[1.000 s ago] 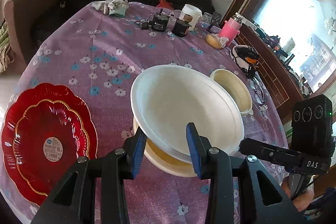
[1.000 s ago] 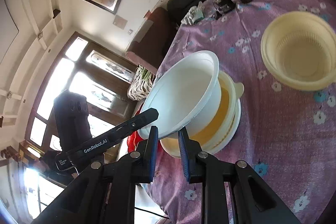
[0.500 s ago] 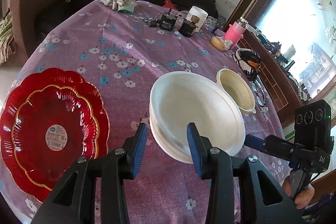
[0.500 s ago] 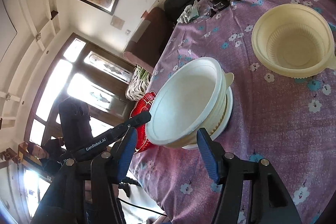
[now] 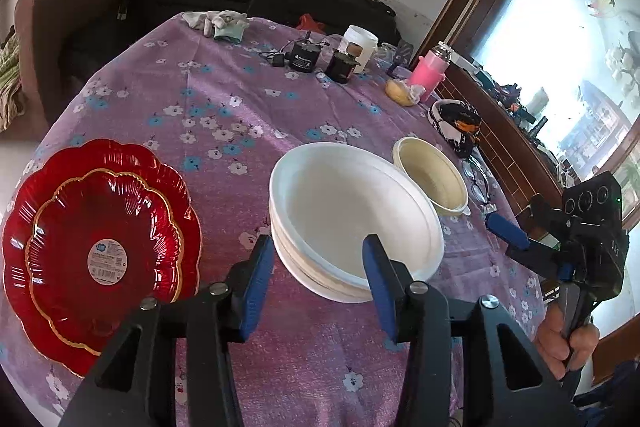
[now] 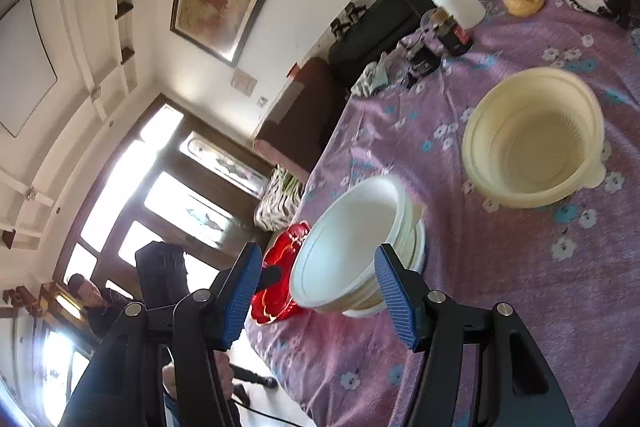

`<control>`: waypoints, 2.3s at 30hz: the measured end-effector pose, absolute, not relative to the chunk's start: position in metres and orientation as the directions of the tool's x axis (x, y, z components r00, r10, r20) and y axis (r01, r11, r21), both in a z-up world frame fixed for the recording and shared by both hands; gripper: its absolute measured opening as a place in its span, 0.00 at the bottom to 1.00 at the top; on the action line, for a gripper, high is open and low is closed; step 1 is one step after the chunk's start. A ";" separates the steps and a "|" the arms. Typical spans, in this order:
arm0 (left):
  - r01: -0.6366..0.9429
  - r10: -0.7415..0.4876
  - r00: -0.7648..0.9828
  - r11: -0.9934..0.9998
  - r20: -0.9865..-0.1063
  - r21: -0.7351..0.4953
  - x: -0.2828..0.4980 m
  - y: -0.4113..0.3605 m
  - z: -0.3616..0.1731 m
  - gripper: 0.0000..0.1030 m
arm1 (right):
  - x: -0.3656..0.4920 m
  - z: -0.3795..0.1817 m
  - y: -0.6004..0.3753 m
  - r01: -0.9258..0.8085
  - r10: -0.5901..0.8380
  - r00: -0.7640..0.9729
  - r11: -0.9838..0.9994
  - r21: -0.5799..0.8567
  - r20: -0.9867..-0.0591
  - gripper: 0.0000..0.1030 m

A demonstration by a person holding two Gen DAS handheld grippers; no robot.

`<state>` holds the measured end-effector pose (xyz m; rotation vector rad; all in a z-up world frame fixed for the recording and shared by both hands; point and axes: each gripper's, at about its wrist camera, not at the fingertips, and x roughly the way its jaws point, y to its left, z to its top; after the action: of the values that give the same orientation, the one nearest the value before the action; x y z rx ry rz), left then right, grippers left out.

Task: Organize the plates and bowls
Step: 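Carry the white bowl onto the beige stack and release it, then grasp the beige plastic bowl rim with the left gripper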

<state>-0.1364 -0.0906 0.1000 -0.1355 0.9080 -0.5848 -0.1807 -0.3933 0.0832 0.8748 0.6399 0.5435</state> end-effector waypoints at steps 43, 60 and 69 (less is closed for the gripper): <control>0.567 -0.460 0.256 0.784 -0.851 -0.253 -0.045 -0.270 0.115 0.52 | -0.209 0.077 -0.517 0.152 0.350 0.797 0.672 0.724 -0.492 0.54; 0.429 -0.356 0.066 0.854 -0.932 -0.296 0.040 -0.333 0.044 0.52 | -0.167 0.034 -0.463 0.114 0.554 0.618 0.640 0.760 -0.558 0.46; 0.579 -0.355 -0.073 0.746 -0.932 -0.329 -0.021 -0.353 0.052 0.53 | -0.155 0.029 -0.522 0.256 0.386 0.669 0.682 0.685 -0.635 0.46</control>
<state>-0.0208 -0.3531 0.0521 0.1953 1.4518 -0.7780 -0.1554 -0.5222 0.0285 0.8446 0.8607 0.0839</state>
